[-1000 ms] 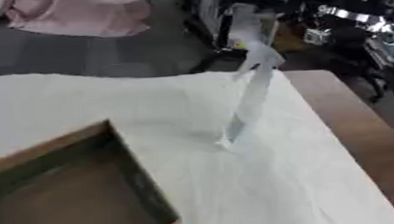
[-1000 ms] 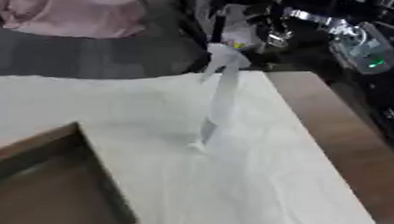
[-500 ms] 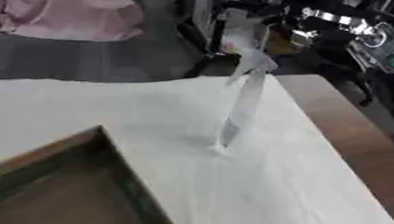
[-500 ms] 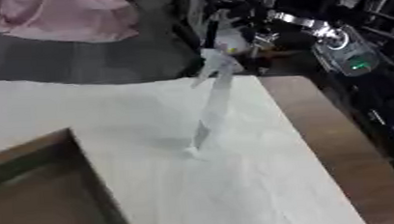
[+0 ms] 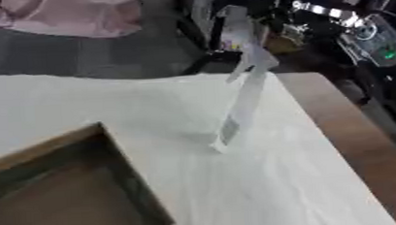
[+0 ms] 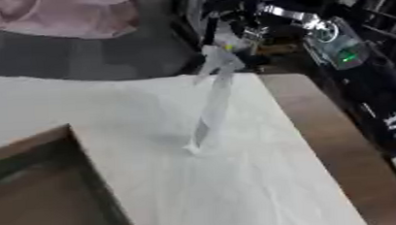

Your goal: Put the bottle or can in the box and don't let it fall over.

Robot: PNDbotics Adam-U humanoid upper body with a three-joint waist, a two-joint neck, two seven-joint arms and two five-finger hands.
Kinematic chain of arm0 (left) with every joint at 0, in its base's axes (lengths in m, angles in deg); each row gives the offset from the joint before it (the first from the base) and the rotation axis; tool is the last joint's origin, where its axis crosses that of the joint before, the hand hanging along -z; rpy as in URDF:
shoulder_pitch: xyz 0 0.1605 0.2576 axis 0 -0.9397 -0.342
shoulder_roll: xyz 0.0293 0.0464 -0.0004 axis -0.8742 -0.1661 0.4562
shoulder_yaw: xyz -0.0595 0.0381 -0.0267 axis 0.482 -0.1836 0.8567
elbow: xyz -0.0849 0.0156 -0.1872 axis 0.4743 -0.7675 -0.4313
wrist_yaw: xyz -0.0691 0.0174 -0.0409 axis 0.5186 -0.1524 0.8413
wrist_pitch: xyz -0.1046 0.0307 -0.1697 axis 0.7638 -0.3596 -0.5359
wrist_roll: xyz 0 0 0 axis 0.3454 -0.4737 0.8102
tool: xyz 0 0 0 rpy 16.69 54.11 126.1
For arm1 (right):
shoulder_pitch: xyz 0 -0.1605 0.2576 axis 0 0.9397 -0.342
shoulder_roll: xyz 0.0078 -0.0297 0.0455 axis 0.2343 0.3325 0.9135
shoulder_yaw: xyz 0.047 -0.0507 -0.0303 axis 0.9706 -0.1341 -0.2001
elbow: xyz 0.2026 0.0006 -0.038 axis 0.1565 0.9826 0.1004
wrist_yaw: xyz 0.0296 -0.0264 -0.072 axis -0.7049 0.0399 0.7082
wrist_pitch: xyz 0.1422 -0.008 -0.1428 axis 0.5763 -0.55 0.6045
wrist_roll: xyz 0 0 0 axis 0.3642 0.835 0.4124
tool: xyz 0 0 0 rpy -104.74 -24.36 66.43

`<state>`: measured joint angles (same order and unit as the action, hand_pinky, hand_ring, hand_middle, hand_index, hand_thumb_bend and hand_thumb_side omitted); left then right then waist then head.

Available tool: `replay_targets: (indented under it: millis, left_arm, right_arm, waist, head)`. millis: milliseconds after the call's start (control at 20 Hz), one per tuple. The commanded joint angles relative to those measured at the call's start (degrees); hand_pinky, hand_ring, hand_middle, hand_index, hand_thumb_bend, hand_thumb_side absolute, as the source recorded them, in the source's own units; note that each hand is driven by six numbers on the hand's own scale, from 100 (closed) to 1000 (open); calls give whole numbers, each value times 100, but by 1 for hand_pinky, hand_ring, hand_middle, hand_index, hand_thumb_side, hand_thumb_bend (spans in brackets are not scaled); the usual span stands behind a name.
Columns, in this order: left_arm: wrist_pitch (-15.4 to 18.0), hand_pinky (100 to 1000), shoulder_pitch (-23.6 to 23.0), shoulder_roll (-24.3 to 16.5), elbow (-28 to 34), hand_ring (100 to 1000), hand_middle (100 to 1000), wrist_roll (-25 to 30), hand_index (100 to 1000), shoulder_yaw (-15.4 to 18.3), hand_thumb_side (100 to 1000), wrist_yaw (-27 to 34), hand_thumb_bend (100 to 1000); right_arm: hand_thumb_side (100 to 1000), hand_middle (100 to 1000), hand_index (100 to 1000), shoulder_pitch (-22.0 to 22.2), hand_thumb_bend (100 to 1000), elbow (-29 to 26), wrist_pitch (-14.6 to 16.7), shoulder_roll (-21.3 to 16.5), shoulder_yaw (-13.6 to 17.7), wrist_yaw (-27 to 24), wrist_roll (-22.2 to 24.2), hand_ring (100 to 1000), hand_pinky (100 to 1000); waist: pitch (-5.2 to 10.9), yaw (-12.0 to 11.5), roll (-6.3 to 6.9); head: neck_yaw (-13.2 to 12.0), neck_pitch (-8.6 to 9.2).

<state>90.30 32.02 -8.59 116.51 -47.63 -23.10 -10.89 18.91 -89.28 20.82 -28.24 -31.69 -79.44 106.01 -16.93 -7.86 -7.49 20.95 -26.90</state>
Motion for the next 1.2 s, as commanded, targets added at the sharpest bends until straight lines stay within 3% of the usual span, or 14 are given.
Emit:
replay_targets:
  millis: [50, 450, 900, 1200]
  left_arm:
    - [21, 677, 40, -126, 98, 435, 907, 8, 927, 26, 807, 24, 222]
    - [-5, 677, -12, -90, 98, 431, 907, 9, 927, 32, 810, 0, 223]
    - [-72, 678, -155, -32, 98, 430, 907, -15, 928, 38, 812, -35, 225]
    - [-72, 678, -173, -17, 98, 429, 907, -9, 928, 38, 811, -26, 224]
  right_arm:
    - [594, 1000, 1000, -145, 100, -102, 934, -110, 15, -24, 912, 1000, 1000]
    - [607, 1000, 1000, -202, 100, -205, 942, 18, -184, -3, 912, 1000, 1000]
    - [611, 1000, 1000, -116, 100, -552, 961, 9, -431, -193, 912, 1000, 1000]
    - [616, 1000, 996, -83, 100, -675, 906, -5, -472, -279, 912, 1000, 1000]
  waist:
    - [70, -4, 29]
    - [85, 40, 45]
    - [219, 216, 99]
    - [238, 247, 133]
  head:
    - [29, -2]
    - [32, -127]
    - [-89, -389]
    - [-96, -432]
